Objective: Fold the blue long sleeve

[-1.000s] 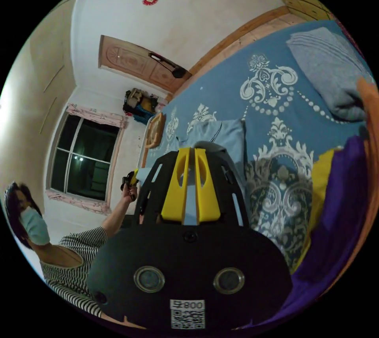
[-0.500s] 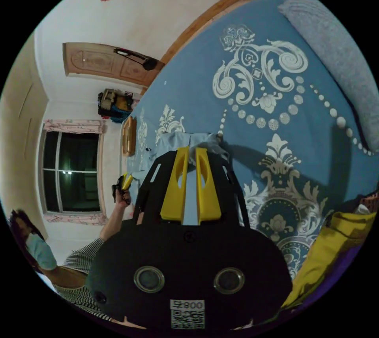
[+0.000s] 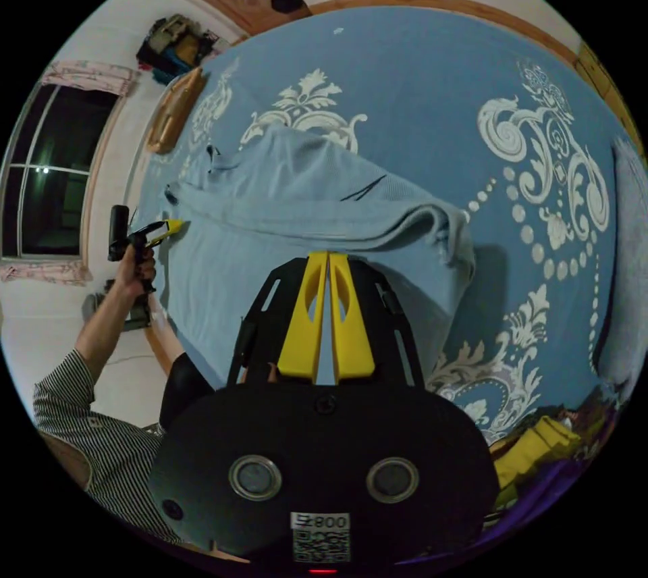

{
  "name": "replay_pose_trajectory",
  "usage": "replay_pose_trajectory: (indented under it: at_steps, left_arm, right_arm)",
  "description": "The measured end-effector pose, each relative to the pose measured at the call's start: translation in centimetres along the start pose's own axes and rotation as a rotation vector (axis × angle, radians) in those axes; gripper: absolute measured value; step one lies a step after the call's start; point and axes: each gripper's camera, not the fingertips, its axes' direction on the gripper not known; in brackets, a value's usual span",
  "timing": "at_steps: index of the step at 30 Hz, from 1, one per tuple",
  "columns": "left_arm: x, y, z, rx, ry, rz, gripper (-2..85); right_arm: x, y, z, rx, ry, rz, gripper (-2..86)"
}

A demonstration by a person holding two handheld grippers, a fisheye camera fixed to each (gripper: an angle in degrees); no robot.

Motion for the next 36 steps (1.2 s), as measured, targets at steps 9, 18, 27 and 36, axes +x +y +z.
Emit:
replay_pose_trajectory:
  at_steps: [9, 18, 27, 36]
  left_arm:
    - [1.3, -9.2, -0.8, 0.21, -0.086, 0.037, 0.2]
    - [-0.8, -6.6, 5.1, -0.074, -0.128, 0.173, 0.1]
    - [-3.3, -13.9, 7.3, -0.053, -0.185, 0.104, 0.2]
    - [-5.5, -15.3, 6.4, -0.021, -0.223, 0.149, 0.2]
  right_arm:
    - [1.1, -6.2, -4.0, 0.192, 0.05, 0.072, 0.0]
    - [-0.5, -2.7, -2.3, 0.089, 0.068, -0.124, 0.0]
    - [1.3, -7.5, -1.3, -0.01, 0.113, -0.047, 0.0]
    - [2.9, -7.3, -3.4, 0.078, 0.057, -0.002, 0.0]
